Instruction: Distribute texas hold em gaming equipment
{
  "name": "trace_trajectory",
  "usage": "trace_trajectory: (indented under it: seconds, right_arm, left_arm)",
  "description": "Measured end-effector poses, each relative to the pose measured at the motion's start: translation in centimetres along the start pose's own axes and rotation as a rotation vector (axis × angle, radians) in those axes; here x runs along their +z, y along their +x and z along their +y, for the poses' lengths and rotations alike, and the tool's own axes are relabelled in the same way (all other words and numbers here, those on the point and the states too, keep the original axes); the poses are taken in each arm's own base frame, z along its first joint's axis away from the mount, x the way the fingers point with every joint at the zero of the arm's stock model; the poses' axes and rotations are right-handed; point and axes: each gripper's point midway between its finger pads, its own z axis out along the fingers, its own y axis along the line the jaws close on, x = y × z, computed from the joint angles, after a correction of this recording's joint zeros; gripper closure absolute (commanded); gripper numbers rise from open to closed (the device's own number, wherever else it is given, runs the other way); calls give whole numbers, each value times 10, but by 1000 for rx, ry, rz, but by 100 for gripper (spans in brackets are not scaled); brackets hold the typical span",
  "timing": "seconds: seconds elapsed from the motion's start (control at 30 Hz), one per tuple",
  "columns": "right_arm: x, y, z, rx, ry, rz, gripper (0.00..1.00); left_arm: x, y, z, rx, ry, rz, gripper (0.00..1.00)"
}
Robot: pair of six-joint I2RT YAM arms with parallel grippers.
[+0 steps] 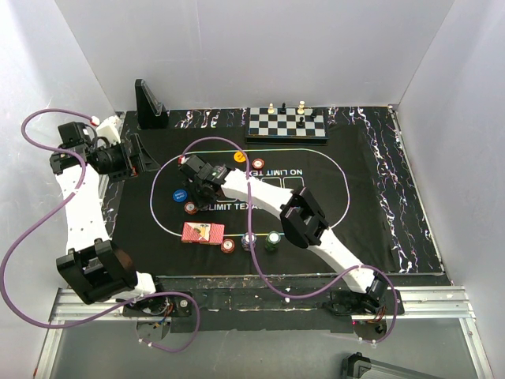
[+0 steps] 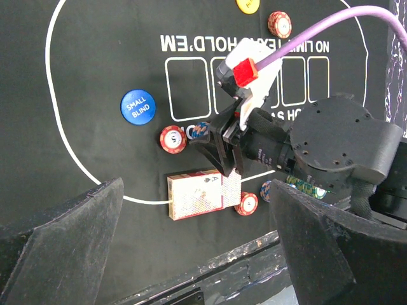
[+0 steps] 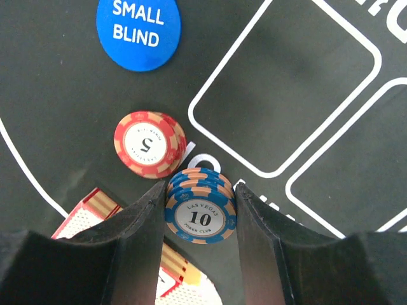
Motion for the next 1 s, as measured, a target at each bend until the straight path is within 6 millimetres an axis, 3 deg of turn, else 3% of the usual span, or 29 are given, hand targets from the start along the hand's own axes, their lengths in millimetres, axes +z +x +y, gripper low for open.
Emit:
trace_trajectory:
  seconds: [0.17, 0.43, 0.53, 0.73, 0.8, 0.9, 1.0]
  right_arm:
    - [16, 1, -5, 12, 3, -4, 99]
    - [22, -8, -12, 31, 3, -31, 97]
    - [22, -10, -14, 35, 3, -34, 85]
    - [22, -11, -16, 36, 5, -37, 40]
    - [22, -11, -16, 34, 5, -37, 31]
    - [22, -11, -16, 31, 4, -38, 22]
    - [22, -11, -15, 29, -1, -39, 21]
  left_arm:
    - [-1, 1, 1, -6, -1, 3, 0]
    - [0, 3, 3, -15, 0, 12, 0]
    - [1, 4, 5, -19, 2, 16, 0]
    - [2, 7, 6, -23, 2, 24, 0]
    - [2, 7, 6, -22, 3, 24, 0]
    - [2, 8, 6, -22, 6, 26, 0]
    - [2, 8, 5, -23, 10, 26, 0]
